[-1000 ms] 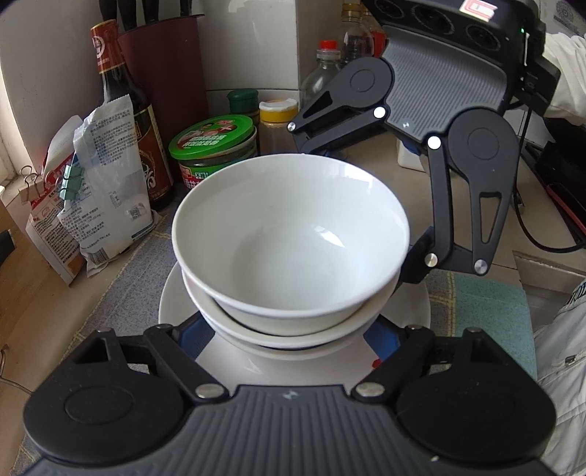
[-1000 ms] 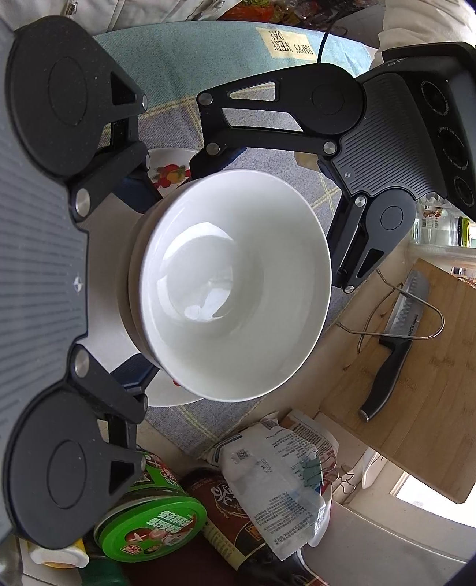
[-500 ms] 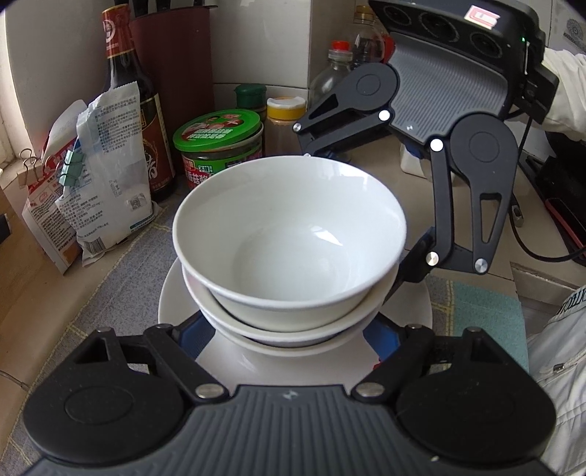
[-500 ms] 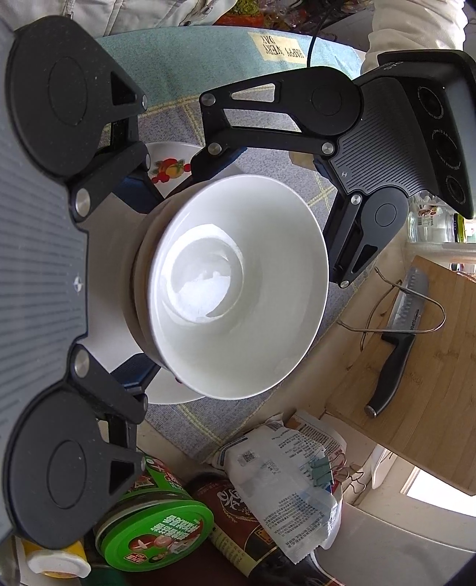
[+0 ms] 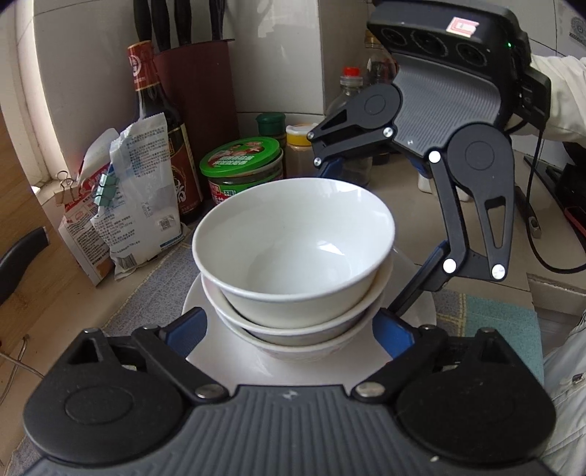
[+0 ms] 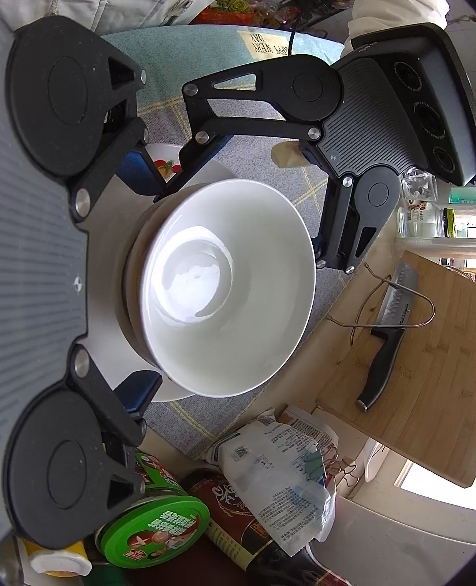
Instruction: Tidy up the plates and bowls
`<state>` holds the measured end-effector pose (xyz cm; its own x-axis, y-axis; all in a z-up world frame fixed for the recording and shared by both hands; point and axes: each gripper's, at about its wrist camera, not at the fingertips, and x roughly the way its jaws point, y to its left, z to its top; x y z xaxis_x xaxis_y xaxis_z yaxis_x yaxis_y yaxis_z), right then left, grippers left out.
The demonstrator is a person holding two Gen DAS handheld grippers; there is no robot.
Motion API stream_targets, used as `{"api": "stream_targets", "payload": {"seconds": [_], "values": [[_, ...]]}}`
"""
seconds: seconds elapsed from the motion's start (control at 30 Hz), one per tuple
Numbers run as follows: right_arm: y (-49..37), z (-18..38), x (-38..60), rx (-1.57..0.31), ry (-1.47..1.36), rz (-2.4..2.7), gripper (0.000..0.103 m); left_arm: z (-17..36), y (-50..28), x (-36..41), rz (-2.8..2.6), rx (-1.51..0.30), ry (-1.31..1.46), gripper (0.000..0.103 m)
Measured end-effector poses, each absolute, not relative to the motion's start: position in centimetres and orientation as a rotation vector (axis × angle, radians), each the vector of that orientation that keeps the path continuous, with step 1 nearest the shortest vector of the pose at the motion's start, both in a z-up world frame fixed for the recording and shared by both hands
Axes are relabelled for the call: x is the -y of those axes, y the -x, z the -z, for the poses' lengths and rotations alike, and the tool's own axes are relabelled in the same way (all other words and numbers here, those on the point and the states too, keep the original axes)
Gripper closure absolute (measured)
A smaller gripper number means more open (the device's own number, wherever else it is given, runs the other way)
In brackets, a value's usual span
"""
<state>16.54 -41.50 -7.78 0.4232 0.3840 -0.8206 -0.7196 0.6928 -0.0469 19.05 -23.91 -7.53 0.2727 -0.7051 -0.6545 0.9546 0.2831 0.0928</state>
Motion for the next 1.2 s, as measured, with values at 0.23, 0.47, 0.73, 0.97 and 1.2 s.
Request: {"api": "stream_targets", "payload": {"seconds": [0.23, 0.47, 0.73, 0.97, 1.2], "values": [[-14.7, 6.9, 40.6, -0.895, 0.376, -0.563, 0.000, 5.9, -16.3, 20.8, 1.031, -0.446, -0.463, 0.001], [-11.7, 5.3, 38.6, -0.908, 0.238, -0.308, 0.000, 3.9, -13.8, 16.8, 0.797, -0.341, -0.273, 0.001], [-7.6, 4.1, 35.6, -0.900, -0.056, 0.089, 0.000, 2.0, -11.4, 14.6, 0.718, -0.463, -0.262, 0.001], [-4.1, 3.2, 32.5, -0.877, -0.180, 0.287, 0.000, 0.1, -9.4, 12.5, 0.715, -0.518, -0.207, 0.001], [-1.9, 1.7, 30.9, -0.833, -0.194, 0.351, 0.000, -0.3, -8.9, 11.6, 0.668, -0.551, -0.225, 0.001]]}}
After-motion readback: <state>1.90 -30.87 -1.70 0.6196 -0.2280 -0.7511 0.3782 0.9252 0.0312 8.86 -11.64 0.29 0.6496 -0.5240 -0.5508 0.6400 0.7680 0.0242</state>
